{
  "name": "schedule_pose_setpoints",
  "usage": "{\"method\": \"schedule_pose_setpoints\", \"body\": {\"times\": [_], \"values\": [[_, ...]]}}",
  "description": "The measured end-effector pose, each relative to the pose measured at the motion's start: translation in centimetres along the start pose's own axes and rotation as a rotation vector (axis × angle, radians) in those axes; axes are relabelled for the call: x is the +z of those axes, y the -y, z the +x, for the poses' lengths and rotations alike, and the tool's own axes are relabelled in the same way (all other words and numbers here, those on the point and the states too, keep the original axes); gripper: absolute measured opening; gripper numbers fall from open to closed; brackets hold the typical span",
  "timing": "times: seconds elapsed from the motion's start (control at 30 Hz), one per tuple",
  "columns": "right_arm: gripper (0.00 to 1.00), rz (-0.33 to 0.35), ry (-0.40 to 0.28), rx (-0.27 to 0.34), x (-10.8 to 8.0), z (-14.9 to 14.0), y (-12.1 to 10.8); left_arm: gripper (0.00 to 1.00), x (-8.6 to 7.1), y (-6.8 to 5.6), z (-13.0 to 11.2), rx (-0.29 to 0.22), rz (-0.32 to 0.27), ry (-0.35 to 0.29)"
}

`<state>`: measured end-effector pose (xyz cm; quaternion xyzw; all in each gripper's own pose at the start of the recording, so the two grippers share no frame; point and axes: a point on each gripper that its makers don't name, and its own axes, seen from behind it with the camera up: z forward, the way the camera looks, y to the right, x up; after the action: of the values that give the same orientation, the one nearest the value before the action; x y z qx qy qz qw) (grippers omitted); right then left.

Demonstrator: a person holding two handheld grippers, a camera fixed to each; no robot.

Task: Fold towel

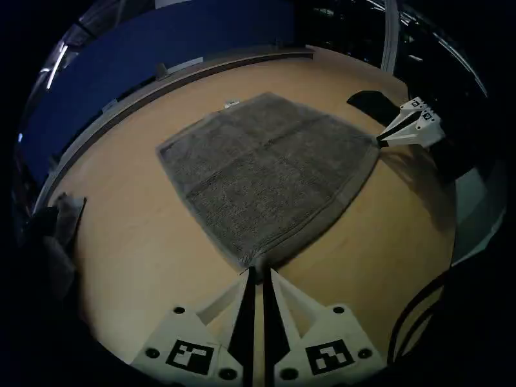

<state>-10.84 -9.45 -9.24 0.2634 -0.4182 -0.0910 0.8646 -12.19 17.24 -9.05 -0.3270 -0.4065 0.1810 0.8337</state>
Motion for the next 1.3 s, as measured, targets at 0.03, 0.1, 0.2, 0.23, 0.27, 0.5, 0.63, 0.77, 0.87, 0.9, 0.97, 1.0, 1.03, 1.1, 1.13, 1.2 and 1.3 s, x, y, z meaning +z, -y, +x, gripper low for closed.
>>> {"method": "schedule_pose_setpoints", "body": {"times": [0.03, 0.1, 0.2, 0.23, 0.27, 0.5, 0.63, 0.77, 0.87, 0.9, 0.97, 1.0, 1.03, 1.1, 1.13, 1.2, 1.3], "values": [[0.0, 0.0, -0.003, 0.001, -0.2, 0.2, 0.0, 0.08, -0.1, 0.0, 0.2, -0.001, 0.001, -0.002], [0.0, 0.001, -0.01, 0.004, -0.6, 0.5, 0.0, 0.08, -0.4, 0.1, 0.4, -0.004, 0.003, -0.006], [0.0, -0.001, -0.023, 0.01, -1.3, 1.0, 0.0, 0.08, -1.0, 0.1, 0.9, -0.014, 0.005, -0.012], [0.0, -0.001, -0.028, 0.011, -1.6, 1.2, 0.0, 0.08, -1.2, 0.1, 1.1, -0.017, 0.006, -0.014], [0.0, -0.001, -0.033, 0.012, -1.9, 1.5, 0.0, 0.08, -1.4, 0.1, 1.3, -0.022, 0.006, -0.017], [0.0, -0.004, -0.07, 0.013, -4.1, 3.5, 0.0, 0.07, -3.2, 0.1, 2.7, -0.046, 0.017, -0.035], [0.0, -0.007, -0.092, 0.014, -5.5, 4.6, 0.0, 0.07, -4.4, 0.2, 3.7, -0.061, 0.026, -0.052], [0.0, -0.007, -0.113, 0.017, -6.8, 5.7, 0.1, 0.07, -5.8, 0.4, 4.7, -0.075, 0.033, -0.069], [0.0, -0.004, -0.127, 0.022, -7.8, 6.4, 0.2, 0.07, -6.8, 0.5, 5.3, -0.083, 0.038, -0.079], [0.0, -0.003, -0.13, 0.024, -8.0, 6.6, 0.2, 0.07, -7.2, 0.5, 5.5, -0.085, 0.039, -0.082], [0.0, -0.003, -0.134, 0.028, -8.6, 7.0, 0.2, 0.07, -7.8, 0.5, 6.0, -0.087, 0.04, -0.089], [0.0, -0.003, -0.136, 0.03, -8.8, 7.1, 0.2, 0.07, -8.1, 0.5, 6.1, -0.088, 0.04, -0.091], [0.0, -0.002, -0.136, 0.033, -9.0, 7.2, 0.2, 0.07, -8.4, 0.4, 6.2, -0.088, 0.041, -0.091], [0.0, 0.0, -0.136, 0.037, -9.5, 7.5, 0.2, 0.07, -8.9, 0.4, 6.5, -0.089, 0.043, -0.093], [0.0, 0.002, -0.136, 0.039, -9.6, 7.6, 0.2, 0.07, -9.1, 0.3, 6.6, -0.089, 0.044, -0.093], [0.0, 0.004, -0.136, 0.041, -10.0, 7.8, 0.3, 0.07, -9.5, 0.2, 6.7, -0.088, 0.048, -0.094], [0.0, 0.006, -0.135, 0.04, -10.5, 8.0, 0.3, 0.07, -10.0, 0.2, 6.9, -0.089, 0.056, -0.099]]}}
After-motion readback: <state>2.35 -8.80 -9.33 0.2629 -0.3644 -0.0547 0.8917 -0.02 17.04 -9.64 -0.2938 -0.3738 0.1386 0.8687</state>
